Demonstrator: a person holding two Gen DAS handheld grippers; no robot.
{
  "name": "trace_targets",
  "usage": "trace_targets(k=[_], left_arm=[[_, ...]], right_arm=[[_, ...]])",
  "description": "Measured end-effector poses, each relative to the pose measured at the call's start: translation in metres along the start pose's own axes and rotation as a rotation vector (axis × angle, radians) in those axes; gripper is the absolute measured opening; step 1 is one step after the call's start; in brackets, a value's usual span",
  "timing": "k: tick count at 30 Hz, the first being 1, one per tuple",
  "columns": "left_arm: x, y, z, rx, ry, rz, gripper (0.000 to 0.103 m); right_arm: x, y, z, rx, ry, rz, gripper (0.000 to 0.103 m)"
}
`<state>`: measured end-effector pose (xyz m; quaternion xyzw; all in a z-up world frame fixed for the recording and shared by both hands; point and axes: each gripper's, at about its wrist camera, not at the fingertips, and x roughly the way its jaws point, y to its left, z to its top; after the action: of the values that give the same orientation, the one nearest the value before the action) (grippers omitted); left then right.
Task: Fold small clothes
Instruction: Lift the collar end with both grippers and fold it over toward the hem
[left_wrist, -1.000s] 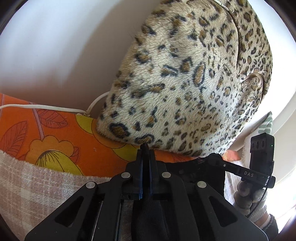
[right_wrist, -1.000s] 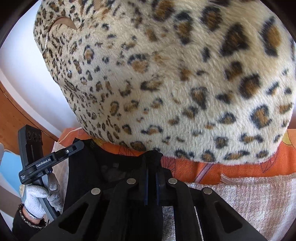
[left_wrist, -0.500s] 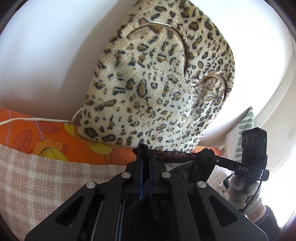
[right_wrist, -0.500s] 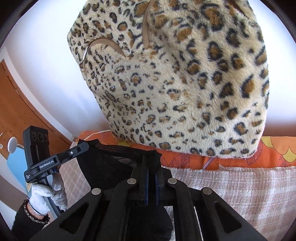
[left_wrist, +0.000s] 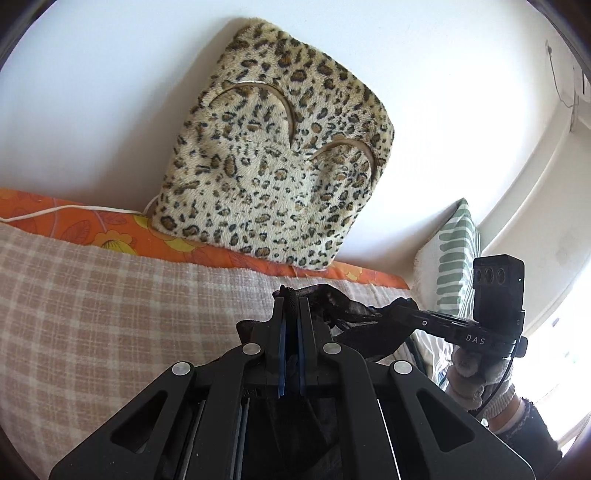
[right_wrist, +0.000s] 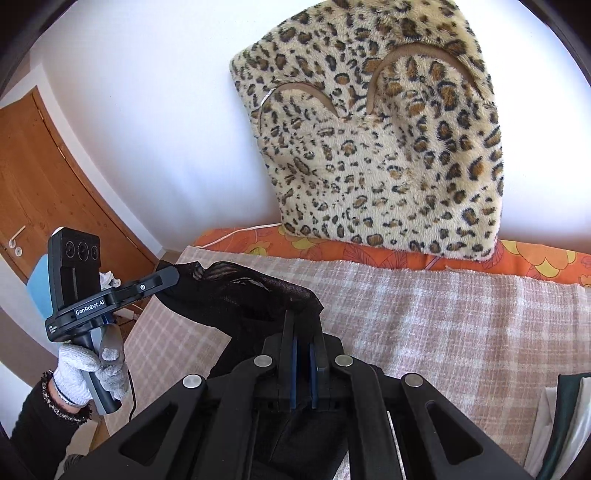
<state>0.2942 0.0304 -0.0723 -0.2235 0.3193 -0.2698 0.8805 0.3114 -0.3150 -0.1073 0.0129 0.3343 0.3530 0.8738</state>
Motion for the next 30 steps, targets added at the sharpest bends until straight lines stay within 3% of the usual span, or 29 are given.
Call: trace_targets(k=[7,19,30], left_arm=[[-0.045,-0.02,-0.056,0.02,0.025,-0.004,0.003],[-0.068,-0.007,-0.131,0.002,0.09,0.016,0.003],[-0.072,-0.01,-0.172,0.161,0.18,0.067,0.004]], right_arm=[[-0.035,0.034,-0.055,-0.042,0.014,-0.004,0.002],[-0.056,0.05,-0.145,-0.057,-0.005,-0.035,0.003],[-0.058,0.057,-0.196,-0.24,0.006,-0.129,0.007]])
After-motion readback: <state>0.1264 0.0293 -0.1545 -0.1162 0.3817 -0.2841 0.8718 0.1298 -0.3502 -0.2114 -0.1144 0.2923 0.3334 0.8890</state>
